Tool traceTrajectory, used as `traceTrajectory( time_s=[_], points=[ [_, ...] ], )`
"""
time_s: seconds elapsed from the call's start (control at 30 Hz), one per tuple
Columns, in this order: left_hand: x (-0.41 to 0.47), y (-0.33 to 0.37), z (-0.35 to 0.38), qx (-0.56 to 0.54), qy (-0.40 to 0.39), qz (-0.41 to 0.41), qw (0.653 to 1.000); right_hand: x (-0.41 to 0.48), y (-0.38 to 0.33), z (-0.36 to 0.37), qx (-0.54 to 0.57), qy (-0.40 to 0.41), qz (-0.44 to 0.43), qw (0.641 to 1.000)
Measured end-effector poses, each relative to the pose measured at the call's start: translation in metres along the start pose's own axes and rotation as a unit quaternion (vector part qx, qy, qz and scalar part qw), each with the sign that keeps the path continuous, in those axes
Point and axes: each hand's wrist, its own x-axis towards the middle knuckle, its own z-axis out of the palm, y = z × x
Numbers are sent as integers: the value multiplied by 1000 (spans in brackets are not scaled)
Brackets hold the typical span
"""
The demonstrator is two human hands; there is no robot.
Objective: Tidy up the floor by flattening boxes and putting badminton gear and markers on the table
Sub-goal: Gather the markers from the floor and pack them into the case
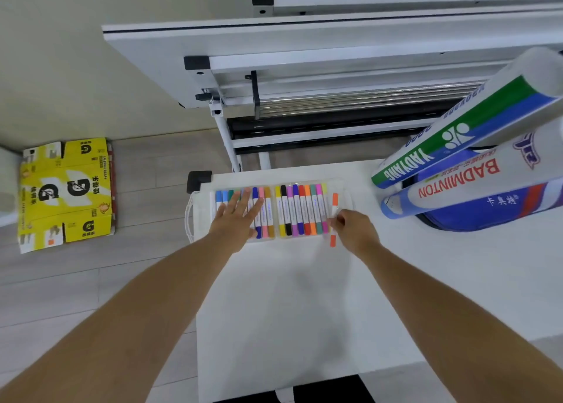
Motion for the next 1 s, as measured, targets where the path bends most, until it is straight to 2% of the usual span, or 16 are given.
traceTrajectory(
  time_s=[0.3,0.67,1.0],
  points=[
    [2,0,4,8,2,-3,1000,63,-7,-15,-30,-53,4,998],
    [1,2,1,9,-7,-5,1000,59,-1,-15,-5,-60,36,998],
    [2,0,3,6,0,-6,1000,69,1,-14,-49,-75,42,995]
  ],
)
